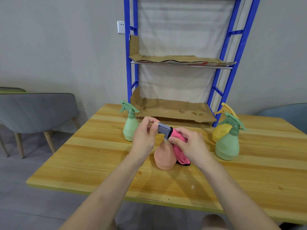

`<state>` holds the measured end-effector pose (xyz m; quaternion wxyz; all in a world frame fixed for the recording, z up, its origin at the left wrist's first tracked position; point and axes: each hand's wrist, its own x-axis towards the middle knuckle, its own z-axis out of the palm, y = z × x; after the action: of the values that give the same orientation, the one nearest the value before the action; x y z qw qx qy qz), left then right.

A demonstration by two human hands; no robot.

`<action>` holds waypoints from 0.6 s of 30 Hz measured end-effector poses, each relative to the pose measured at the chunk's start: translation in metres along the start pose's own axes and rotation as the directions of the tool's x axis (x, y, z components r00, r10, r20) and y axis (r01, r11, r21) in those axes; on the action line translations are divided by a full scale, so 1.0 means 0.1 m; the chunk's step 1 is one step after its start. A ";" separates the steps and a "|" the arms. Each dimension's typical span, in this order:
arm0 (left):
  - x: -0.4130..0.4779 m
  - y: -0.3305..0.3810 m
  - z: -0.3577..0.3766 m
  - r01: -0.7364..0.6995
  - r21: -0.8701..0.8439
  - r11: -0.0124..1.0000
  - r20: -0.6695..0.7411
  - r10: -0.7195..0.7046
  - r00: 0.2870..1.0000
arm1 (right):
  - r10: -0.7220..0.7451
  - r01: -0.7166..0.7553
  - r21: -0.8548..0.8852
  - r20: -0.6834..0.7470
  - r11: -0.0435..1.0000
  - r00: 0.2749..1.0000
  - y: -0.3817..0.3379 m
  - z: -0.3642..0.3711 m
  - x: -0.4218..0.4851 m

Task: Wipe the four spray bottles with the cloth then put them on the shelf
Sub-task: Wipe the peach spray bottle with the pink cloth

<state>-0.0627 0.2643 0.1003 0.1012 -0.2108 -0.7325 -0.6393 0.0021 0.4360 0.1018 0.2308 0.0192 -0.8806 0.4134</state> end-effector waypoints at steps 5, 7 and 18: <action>0.05 0.02 -0.03 0.000 0.020 1.000 0.020 0.000 1.000 | -0.036 0.040 -0.075 0.058 0.996 0.998 0.03 -0.03 0.01; 0.05 0.01 -0.03 0.010 0.027 1.000 -0.003 -0.010 1.000 | -0.017 0.016 0.010 0.150 1.000 0.989 0.06 -0.10 -0.02; -0.12 0.18 0.09 0.170 -0.005 0.985 -0.077 -0.170 0.982 | 0.037 -0.054 0.425 0.047 0.904 0.998 -0.02 -0.14 -0.16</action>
<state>-0.0434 0.2728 0.1100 0.0743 -0.1226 -0.7439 -0.6528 0.0225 0.4419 0.1040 0.1944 0.0565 -0.7735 0.6005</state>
